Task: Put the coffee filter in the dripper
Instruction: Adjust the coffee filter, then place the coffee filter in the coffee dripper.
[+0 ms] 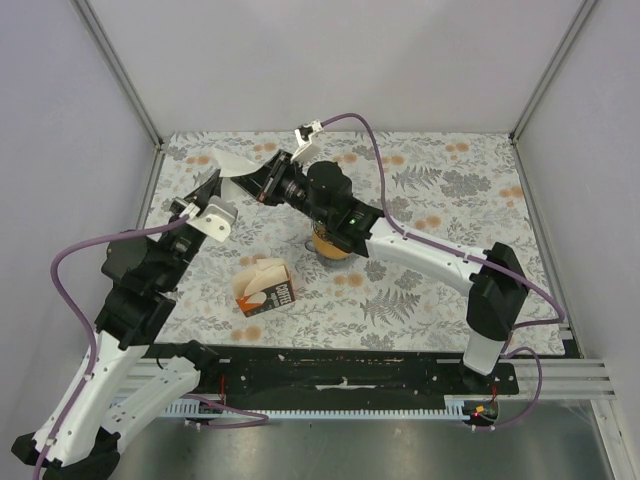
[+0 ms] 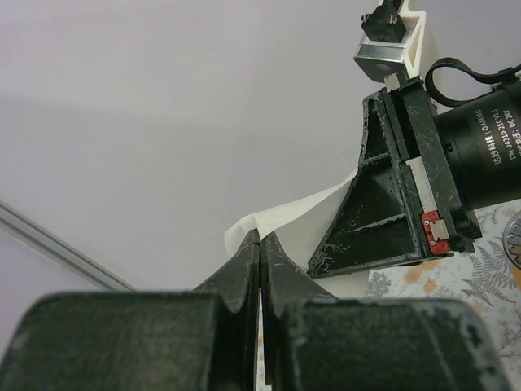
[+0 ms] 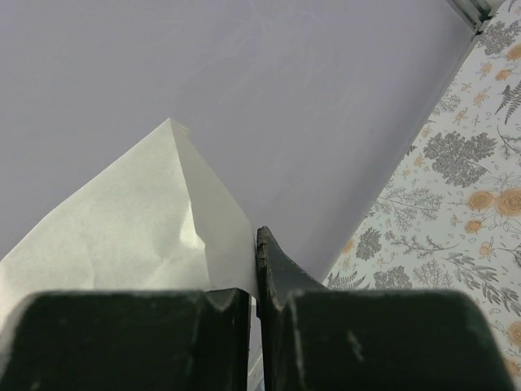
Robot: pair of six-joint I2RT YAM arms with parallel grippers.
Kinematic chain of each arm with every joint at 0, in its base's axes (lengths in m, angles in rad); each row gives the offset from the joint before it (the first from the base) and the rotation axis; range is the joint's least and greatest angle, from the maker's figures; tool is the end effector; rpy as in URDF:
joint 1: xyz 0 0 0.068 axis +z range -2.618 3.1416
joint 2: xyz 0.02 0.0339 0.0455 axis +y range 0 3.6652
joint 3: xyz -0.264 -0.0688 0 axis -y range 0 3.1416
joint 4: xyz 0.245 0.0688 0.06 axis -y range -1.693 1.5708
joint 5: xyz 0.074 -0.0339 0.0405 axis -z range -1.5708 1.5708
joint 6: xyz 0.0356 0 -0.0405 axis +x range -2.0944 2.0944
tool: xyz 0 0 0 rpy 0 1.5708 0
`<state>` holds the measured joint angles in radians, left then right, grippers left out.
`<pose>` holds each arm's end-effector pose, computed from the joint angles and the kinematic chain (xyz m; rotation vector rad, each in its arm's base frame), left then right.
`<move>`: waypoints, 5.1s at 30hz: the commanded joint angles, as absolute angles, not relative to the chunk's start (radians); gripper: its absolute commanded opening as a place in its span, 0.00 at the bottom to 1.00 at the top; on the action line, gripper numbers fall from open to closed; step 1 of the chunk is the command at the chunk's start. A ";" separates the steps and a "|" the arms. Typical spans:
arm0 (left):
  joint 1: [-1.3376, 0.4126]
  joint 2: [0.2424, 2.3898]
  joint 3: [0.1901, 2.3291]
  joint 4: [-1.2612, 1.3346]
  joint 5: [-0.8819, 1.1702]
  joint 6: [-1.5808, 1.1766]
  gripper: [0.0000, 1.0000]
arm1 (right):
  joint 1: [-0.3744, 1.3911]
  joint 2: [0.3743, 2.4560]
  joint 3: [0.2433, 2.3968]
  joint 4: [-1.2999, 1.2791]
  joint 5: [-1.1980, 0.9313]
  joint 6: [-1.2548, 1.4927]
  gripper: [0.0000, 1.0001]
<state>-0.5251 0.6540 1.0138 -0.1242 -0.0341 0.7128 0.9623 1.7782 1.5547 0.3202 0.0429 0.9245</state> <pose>0.1090 -0.0617 0.4421 0.7523 1.1060 0.1817 0.2503 0.3566 0.3866 0.0079 1.6647 1.4634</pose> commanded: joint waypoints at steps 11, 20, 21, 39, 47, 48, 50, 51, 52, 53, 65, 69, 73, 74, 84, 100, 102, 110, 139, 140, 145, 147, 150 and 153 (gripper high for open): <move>-0.529 0.632 1.022 -0.103 0.052 0.621 0.02 | 0.920 1.674 1.433 0.554 0.084 0.839 0.29; -0.528 0.660 1.042 -0.166 0.029 0.572 0.02 | 0.919 1.618 1.387 0.562 0.097 0.841 0.00; -0.528 0.666 1.045 -0.173 0.025 0.580 0.02 | 0.922 1.612 1.393 0.530 0.104 0.842 0.00; -0.529 0.775 1.141 -0.247 -0.067 0.649 0.45 | 1.032 1.595 1.513 0.275 0.276 0.522 0.00; -0.529 0.776 1.255 -0.451 -0.020 0.439 0.59 | 1.032 1.552 1.520 0.221 0.403 0.292 0.00; -0.528 0.776 1.259 -0.465 -0.017 0.430 0.59 | 1.035 1.552 1.528 0.204 0.419 0.267 0.00; -0.528 0.779 1.259 -0.474 -0.031 0.423 0.58 | 1.043 1.554 1.557 0.164 0.454 0.226 0.00; -0.529 0.782 1.259 -0.480 -0.032 0.425 0.58 | 1.048 1.562 1.571 0.143 0.468 0.213 0.00; -0.528 0.787 1.258 -0.483 -0.022 0.436 0.58 | 1.051 1.565 1.586 0.132 0.474 0.203 0.00; -0.528 0.790 1.255 -0.486 -0.011 0.439 0.58 | 1.052 1.569 1.597 0.123 0.479 0.199 0.00; -0.545 0.831 1.240 -0.424 0.049 0.448 0.79 | 1.094 1.611 1.661 0.104 0.497 0.140 0.00; -0.554 0.844 1.215 -0.338 -0.037 0.503 0.61 | 1.114 1.626 1.683 0.097 0.479 0.121 0.00; -0.564 0.847 1.197 -0.311 -0.038 0.538 0.50 | 1.115 1.624 1.684 0.100 0.451 0.126 0.00; -0.565 0.850 1.193 -0.307 -0.050 0.540 0.45 | 1.118 1.624 1.687 0.098 0.437 0.124 0.00; -0.565 0.827 1.197 -0.259 -0.179 0.531 0.02 | 1.069 1.556 1.580 0.141 0.520 0.113 0.00; -0.565 0.831 1.244 -0.310 -0.103 0.286 0.02 | 1.060 1.574 1.526 0.302 0.327 0.225 0.42; -0.565 0.838 1.262 -0.327 -0.103 0.236 0.02 | 1.061 1.583 1.529 0.305 0.331 0.242 0.42; -0.564 0.839 1.282 -0.350 -0.134 0.181 0.02 | 1.051 1.562 1.506 0.259 0.460 0.261 0.15; -0.568 1.239 1.417 -0.586 0.207 0.066 0.40 | 0.773 1.380 1.460 -0.544 0.101 0.250 0.00; -0.569 1.250 1.430 -0.586 0.222 0.063 0.45 | 0.755 1.391 1.469 -0.570 0.075 0.252 0.00; -0.568 1.293 1.480 -0.577 0.278 0.040 0.58 | 0.675 1.446 1.509 -0.643 -0.060 0.238 0.00; -0.568 1.308 1.491 -0.571 0.288 0.026 0.59 | 0.660 1.480 1.526 -0.663 -0.084 0.229 0.00; -0.571 1.333 1.500 -0.571 0.279 0.009 0.59 | 0.635 1.528 1.534 -0.667 -0.139 0.227 0.00; -0.569 1.354 1.496 -0.574 0.264 0.011 0.59 | 0.618 1.577 1.558 -0.695 -0.175 0.222 0.00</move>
